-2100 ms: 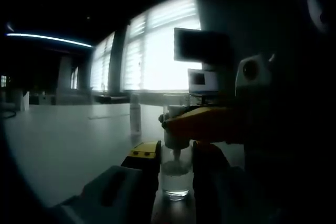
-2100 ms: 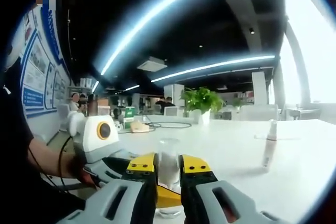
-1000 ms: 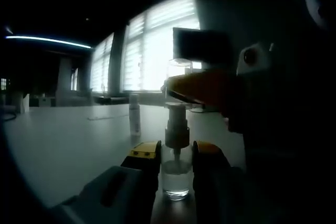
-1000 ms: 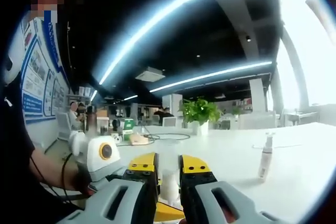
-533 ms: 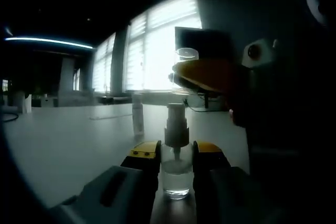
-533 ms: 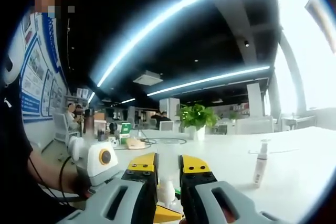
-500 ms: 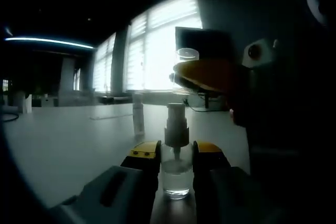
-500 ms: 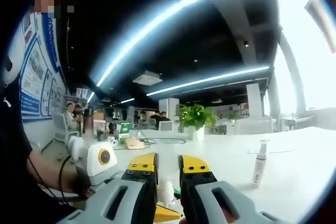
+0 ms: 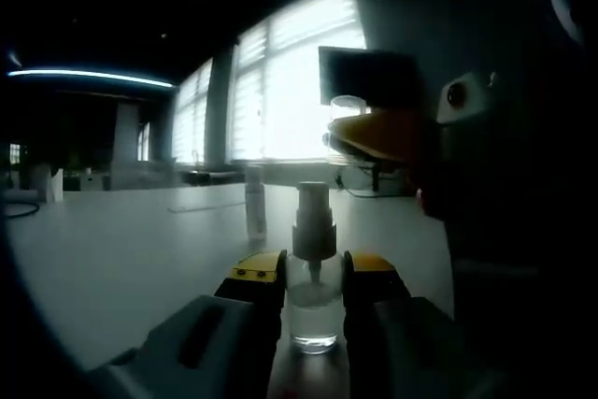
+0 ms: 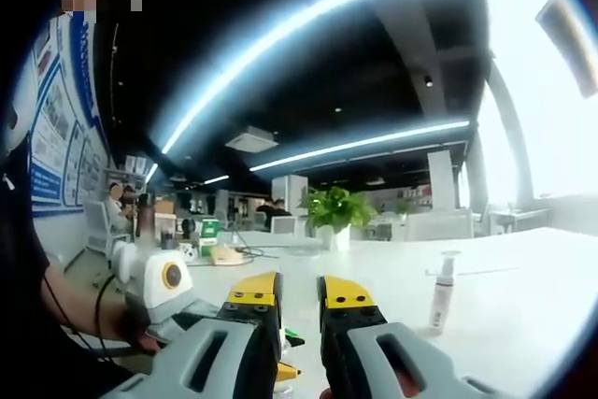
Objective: Clamp pump bottle remove cover press pump head put on cover
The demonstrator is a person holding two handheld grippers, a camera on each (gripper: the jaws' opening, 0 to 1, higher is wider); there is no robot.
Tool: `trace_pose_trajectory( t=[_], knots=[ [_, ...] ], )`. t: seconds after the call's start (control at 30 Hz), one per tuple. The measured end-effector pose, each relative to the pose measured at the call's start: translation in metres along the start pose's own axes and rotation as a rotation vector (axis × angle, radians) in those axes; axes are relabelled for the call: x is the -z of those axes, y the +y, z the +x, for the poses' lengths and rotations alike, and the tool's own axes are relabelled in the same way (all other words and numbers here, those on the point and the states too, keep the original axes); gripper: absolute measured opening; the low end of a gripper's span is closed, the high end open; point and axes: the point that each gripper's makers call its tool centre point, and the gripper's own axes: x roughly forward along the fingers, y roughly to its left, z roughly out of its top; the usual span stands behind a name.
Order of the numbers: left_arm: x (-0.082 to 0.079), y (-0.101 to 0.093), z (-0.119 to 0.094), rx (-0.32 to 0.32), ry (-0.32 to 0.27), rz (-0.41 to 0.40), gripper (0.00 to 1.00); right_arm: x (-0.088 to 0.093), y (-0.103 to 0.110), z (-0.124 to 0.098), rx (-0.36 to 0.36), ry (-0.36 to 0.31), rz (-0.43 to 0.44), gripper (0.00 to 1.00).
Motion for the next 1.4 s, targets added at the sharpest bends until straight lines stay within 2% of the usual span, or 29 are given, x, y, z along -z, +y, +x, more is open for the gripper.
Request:
trace_pose_trajectory(
  t=[1.4],
  knots=[
    [0.003,0.003,-0.001,-0.011,0.013,0.014,0.15,0.0,-0.022,-0.008,0.057,0.009,0.002,0.11]
  ],
)
